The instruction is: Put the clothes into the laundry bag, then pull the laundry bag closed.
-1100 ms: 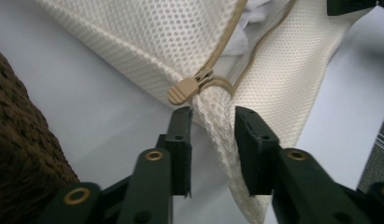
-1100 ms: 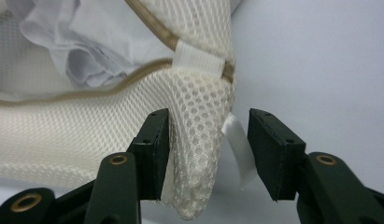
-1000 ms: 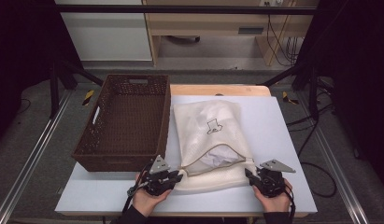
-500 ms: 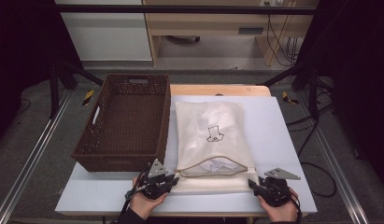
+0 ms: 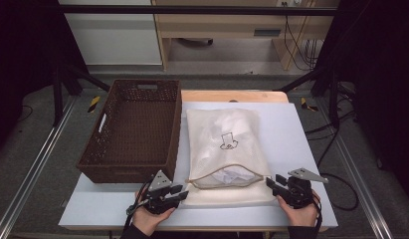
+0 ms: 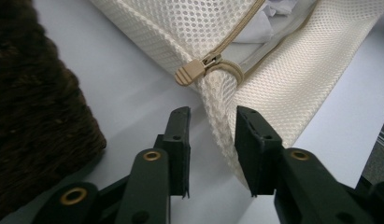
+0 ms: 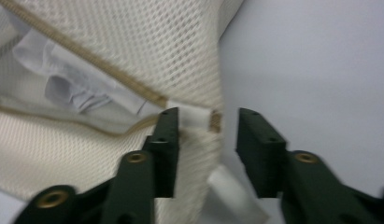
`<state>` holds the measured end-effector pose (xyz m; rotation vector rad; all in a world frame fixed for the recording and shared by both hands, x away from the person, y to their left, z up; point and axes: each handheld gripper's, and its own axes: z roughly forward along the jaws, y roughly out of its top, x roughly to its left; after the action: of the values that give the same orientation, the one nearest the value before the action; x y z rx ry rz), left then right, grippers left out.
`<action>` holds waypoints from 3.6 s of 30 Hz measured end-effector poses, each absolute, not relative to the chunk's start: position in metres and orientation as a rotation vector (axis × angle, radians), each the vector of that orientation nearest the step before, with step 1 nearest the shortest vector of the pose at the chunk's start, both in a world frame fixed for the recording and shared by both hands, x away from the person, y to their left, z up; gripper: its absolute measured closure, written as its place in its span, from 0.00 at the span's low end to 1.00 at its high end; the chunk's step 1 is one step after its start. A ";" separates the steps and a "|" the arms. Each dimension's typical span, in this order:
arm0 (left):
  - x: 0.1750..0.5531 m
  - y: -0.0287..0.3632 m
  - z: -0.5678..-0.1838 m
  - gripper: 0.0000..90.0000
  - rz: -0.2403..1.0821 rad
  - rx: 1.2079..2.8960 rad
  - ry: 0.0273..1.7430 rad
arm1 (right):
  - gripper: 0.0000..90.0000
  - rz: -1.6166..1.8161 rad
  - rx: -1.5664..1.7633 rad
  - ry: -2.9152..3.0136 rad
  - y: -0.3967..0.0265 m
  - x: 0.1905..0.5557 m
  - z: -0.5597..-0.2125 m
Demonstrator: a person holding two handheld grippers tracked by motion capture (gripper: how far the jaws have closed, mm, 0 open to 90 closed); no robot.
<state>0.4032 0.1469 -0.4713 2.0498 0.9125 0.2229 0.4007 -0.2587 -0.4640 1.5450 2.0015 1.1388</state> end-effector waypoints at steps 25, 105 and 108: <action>0.392 0.149 -0.468 0.65 0.291 2.041 0.874 | 0.57 1.117 1.374 1.982 -0.239 0.388 -0.450; 0.398 0.141 -0.489 0.94 0.214 2.069 0.879 | 0.63 0.950 0.997 2.274 -0.007 0.418 -0.461; 0.399 0.141 -0.489 0.94 0.210 2.074 0.873 | 0.75 0.982 1.028 2.261 -0.012 0.418 -0.456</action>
<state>0.3985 0.1411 -0.4892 2.0736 0.8734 0.2099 0.4185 -0.0121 -0.4565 1.0285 2.2611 0.9824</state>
